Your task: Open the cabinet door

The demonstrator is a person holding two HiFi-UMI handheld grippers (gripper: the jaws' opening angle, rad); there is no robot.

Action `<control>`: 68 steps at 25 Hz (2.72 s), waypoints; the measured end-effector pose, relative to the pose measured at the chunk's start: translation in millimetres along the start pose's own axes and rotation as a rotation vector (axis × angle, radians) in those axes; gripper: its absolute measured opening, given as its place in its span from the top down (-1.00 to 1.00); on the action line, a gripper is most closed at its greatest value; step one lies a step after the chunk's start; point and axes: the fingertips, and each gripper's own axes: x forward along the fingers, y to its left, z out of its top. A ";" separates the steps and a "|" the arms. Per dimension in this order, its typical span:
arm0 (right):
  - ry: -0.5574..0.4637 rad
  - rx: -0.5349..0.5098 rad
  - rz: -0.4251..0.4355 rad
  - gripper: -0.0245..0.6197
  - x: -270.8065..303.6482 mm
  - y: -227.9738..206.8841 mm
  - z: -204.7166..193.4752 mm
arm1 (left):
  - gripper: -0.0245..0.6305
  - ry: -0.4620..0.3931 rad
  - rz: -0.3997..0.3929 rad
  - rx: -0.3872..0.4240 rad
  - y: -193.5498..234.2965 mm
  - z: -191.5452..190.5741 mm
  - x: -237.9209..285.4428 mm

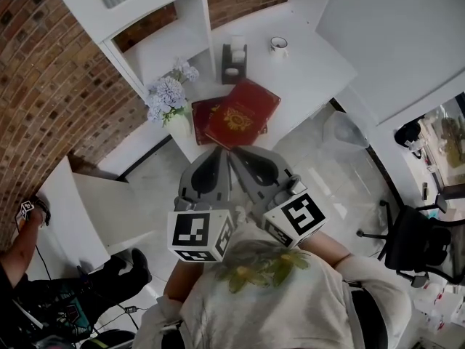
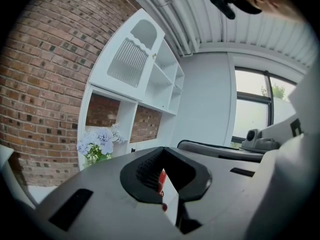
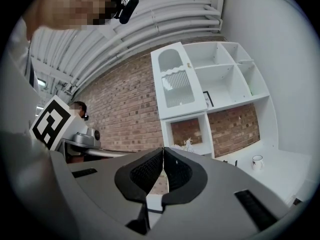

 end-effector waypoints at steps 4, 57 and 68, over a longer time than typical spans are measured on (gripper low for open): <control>0.002 0.020 0.030 0.85 8.4 -1.3 3.0 | 0.89 -0.008 0.018 -0.006 6.2 4.0 3.8; 0.016 -0.031 0.434 0.84 130.1 -139.4 60.4 | 0.90 -0.078 0.251 -0.010 62.0 62.9 138.9; 0.003 -0.013 0.498 0.83 174.8 -159.1 80.4 | 0.89 -0.116 0.325 -0.025 87.1 76.7 145.7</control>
